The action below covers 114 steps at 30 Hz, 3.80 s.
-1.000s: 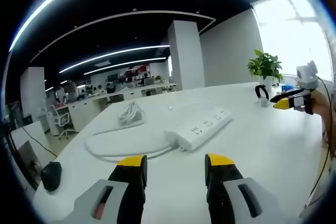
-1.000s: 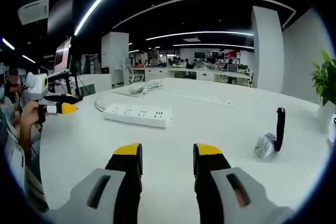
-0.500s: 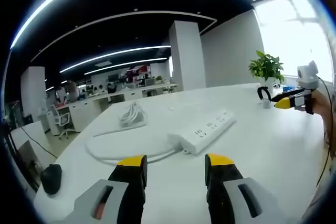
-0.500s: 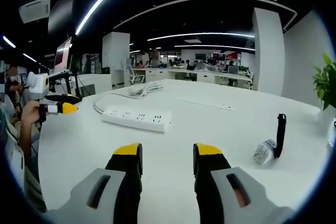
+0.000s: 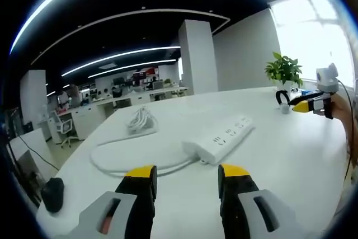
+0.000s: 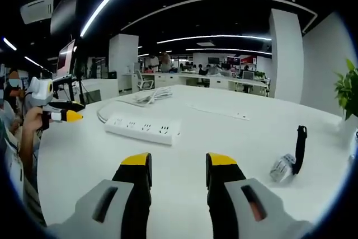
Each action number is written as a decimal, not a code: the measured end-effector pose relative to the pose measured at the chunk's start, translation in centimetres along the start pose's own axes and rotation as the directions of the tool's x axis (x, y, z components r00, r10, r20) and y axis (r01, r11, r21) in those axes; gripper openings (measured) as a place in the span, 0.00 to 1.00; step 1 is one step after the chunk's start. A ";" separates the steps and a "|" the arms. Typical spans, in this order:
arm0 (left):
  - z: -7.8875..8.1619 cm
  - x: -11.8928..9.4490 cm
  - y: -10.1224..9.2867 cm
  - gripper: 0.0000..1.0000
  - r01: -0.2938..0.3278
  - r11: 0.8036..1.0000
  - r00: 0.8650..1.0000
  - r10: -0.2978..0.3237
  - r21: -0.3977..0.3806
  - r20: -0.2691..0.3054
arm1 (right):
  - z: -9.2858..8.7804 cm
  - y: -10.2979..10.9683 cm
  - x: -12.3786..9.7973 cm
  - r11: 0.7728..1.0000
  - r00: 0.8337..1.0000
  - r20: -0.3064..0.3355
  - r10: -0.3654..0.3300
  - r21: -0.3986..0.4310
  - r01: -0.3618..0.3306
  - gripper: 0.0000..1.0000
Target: Straighten the power strip on the desk, plug the charger into it
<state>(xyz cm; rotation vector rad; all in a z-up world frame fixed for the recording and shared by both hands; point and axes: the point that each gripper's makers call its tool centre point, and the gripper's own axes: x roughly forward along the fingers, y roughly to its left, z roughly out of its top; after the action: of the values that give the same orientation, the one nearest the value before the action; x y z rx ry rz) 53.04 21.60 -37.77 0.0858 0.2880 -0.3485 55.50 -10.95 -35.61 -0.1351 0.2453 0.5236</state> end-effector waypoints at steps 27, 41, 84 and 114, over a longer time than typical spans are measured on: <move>0.6 2.7 -0.6 0.43 0.156 0.988 0.988 -0.156 0.002 -0.017 | 1.1 0.4 2.8 0.994 0.998 -0.046 0.053 -0.089 -0.057 0.38; 0.0 4.0 -1.5 0.42 0.245 0.970 0.968 -0.245 -0.015 -0.055 | 1.8 1.2 4.3 0.987 0.994 -0.048 0.099 -0.121 -0.104 0.37; 0.2 8.0 -0.7 0.41 0.267 0.962 0.960 -0.260 0.054 -0.106 | -0.3 1.8 10.7 0.964 0.966 -0.098 0.239 -0.095 -0.248 0.36; -1.3 8.4 -1.2 0.41 0.287 0.958 0.947 -0.282 0.013 -0.156 | -1.1 0.2 11.7 0.978 0.978 -0.059 0.199 -0.048 -0.202 0.36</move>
<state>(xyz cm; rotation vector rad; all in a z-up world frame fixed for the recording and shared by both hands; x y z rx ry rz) 59.86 17.97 -41.53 0.1065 0.4484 -0.6366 65.03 -5.43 -39.84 -0.1778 0.2998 0.7278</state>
